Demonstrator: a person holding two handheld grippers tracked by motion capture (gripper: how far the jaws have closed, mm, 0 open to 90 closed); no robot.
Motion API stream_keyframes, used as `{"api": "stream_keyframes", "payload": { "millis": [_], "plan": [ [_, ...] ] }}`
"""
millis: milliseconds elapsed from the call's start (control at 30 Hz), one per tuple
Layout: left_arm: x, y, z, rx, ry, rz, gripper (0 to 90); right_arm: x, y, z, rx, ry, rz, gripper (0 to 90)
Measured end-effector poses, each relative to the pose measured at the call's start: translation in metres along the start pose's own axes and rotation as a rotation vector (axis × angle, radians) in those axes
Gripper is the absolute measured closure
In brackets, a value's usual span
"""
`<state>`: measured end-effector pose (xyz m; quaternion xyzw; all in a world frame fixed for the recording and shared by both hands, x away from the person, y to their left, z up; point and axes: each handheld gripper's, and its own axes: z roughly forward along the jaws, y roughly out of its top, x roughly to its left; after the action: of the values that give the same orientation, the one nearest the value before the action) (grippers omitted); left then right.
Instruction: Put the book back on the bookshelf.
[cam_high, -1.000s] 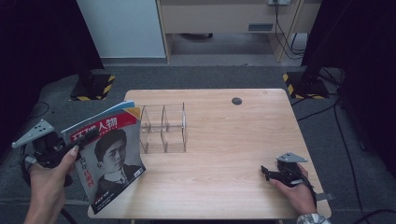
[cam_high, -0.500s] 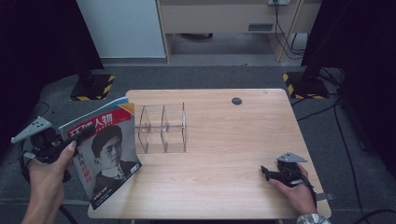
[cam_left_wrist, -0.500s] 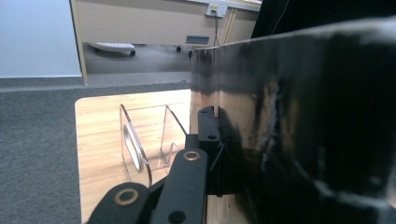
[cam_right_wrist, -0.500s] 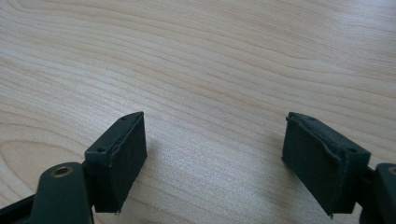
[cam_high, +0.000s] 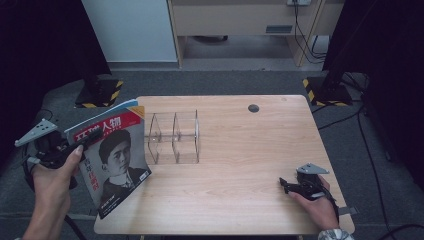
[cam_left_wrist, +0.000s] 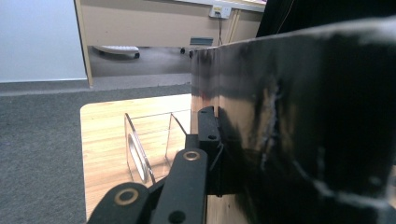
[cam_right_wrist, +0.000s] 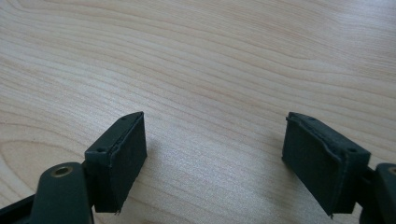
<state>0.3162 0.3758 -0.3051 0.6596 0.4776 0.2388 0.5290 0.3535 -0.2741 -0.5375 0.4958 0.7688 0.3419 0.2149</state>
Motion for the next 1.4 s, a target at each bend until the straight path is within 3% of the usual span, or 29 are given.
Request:
{"api": "stream_keyframes", "payload": {
  "millis": [800,1400],
  "plan": [
    [0.002,0.009,0.002,-0.029,0.018,-0.009,86.4,0.0,0.0,0.0,-0.001,-0.001,-0.002,21.8],
    [0.008,0.008,0.022,-0.035,0.038,0.013,86.4,0.0,0.0,0.0,-0.001,-0.001,-0.002,21.8]
  ]
}}
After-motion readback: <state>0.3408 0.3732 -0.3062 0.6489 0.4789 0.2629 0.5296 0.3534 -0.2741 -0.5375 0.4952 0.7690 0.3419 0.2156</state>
